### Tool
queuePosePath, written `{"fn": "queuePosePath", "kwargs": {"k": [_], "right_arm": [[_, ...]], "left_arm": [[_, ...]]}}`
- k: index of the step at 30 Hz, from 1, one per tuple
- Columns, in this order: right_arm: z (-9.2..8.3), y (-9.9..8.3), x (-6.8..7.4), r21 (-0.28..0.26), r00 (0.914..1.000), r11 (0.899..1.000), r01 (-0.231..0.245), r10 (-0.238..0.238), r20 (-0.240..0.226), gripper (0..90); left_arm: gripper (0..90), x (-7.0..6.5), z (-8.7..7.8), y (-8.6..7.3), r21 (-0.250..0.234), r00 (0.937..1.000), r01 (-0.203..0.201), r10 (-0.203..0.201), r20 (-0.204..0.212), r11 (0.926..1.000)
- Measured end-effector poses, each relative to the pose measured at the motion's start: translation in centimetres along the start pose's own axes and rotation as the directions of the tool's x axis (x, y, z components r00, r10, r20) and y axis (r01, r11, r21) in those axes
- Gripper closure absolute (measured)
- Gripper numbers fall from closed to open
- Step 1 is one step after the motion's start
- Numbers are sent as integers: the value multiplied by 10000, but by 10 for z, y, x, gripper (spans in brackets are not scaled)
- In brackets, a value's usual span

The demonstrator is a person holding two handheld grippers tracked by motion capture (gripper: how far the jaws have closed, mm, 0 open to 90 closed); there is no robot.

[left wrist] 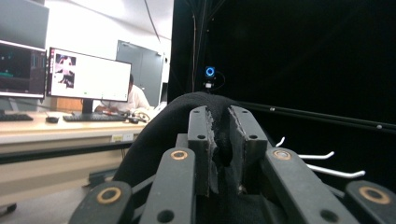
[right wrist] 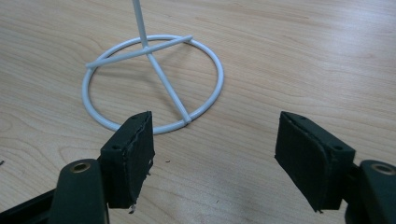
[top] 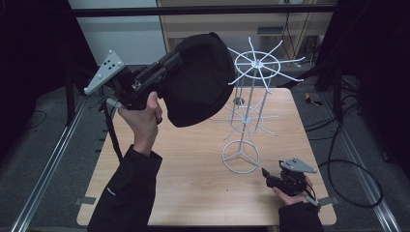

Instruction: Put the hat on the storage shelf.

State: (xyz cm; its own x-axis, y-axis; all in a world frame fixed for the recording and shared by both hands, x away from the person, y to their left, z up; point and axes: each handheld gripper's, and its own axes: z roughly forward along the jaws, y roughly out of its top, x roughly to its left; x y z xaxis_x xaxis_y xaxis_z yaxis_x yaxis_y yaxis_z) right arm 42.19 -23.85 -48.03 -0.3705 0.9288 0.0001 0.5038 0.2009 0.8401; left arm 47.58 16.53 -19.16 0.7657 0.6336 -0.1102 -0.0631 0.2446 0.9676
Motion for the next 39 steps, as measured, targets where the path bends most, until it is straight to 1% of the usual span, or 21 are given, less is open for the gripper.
{"fn": "queuePosePath", "kwargs": {"k": [2,7,11,14,16,18,19,24,28,35,36,39], "right_arm": [[0,0,0,7,10000,10000,-9,9,-11,284],[0,0,0,37,10000,10000,36,-36,22,284],[0,0,1,61,10000,10000,14,-14,18,284],[0,0,1,74,10000,10000,25,-25,9,284],[0,0,2,113,10000,9999,-73,74,-35,284],[1,0,1,94,10000,10000,23,-23,-2,284],[1,-1,1,98,10000,9999,35,-35,-1,284],[1,-1,1,121,10000,9999,27,-27,-8,284],[1,-1,2,155,10000,9999,-23,24,-36,283],[2,-1,1,114,9999,9999,106,-106,18,282],[2,-1,1,114,9999,9999,109,-109,17,282],[2,-1,2,120,9999,9999,102,-102,19,282]], "left_arm": [[783,3,-2,-3,145,10000,20,-19,-3,9999],[779,8,-4,-10,591,9998,-93,105,-188,9982],[776,11,-4,-15,1068,9991,-250,286,-325,9940],[769,13,-2,-21,1484,9980,-382,451,-437,9882],[767,14,-2,-26,1727,9975,-423,512,-479,9841],[766,15,-1,-31,2014,9967,-515,630,-508,9782],[766,16,0,-35,2189,9957,-585,726,-569,9740],[765,19,3,-48,2604,9957,-545,719,-579,9640],[759,20,6,-57,2950,9948,-551,778,-659,9539],[751,18,8,-65,3212,9933,-665,931,-680,9447],[745,17,7,-66,3227,9930,-701,969,-676,9439],[693,16,5,-66,3151,9916,-832,1099,-680,9454]]}}
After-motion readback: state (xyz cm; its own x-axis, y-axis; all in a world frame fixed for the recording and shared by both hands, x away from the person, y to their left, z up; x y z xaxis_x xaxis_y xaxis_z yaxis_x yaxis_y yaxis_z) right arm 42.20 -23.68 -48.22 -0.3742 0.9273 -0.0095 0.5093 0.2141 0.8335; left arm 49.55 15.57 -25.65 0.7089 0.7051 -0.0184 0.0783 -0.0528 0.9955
